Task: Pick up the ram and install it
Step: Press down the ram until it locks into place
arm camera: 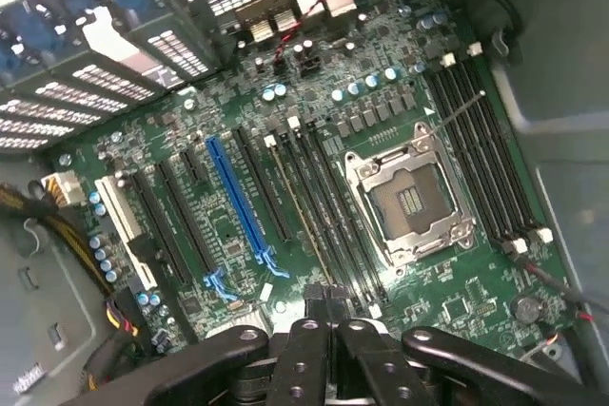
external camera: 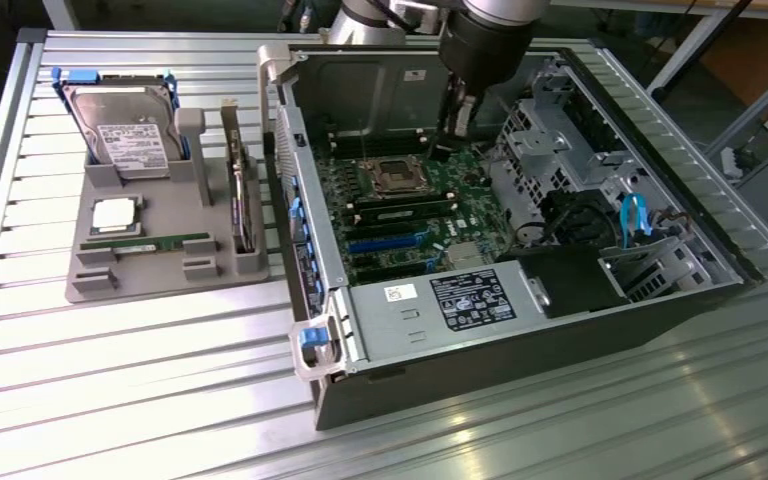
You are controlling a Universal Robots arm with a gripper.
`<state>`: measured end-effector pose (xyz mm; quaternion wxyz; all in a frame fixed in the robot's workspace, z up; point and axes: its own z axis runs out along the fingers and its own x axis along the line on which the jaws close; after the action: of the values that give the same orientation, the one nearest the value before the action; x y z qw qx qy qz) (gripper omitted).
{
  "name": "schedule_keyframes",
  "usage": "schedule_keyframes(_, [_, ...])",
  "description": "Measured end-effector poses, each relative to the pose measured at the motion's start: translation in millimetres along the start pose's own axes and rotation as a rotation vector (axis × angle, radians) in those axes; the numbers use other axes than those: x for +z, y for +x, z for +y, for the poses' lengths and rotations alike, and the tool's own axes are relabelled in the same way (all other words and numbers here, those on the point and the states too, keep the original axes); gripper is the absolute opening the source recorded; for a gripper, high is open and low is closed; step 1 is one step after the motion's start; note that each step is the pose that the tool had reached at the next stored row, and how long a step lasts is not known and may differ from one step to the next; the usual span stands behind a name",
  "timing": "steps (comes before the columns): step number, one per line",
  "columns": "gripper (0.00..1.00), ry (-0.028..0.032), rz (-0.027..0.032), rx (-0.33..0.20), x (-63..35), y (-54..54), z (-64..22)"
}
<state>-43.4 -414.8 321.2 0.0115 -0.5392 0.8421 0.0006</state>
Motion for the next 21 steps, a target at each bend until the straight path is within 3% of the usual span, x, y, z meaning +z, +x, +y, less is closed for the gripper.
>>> schedule_keyframes(2, [0.09,-0.0008,0.0013,0.043,0.0,0.0,0.0])
schedule_keyframes(6, [0.09,-0.0103,0.0086,0.18,0.2,0.0,0.0])
schedule_keyframes(10, [0.09,-0.0087,0.0097,0.325,0.2,0.0,0.0])
schedule_keyframes(16, [0.09,-0.0153,0.017,0.5,0.4,0.0,0.0])
schedule_keyframes(21, [0.09,-0.0174,0.0201,0.643,0.6,0.0,0.0])
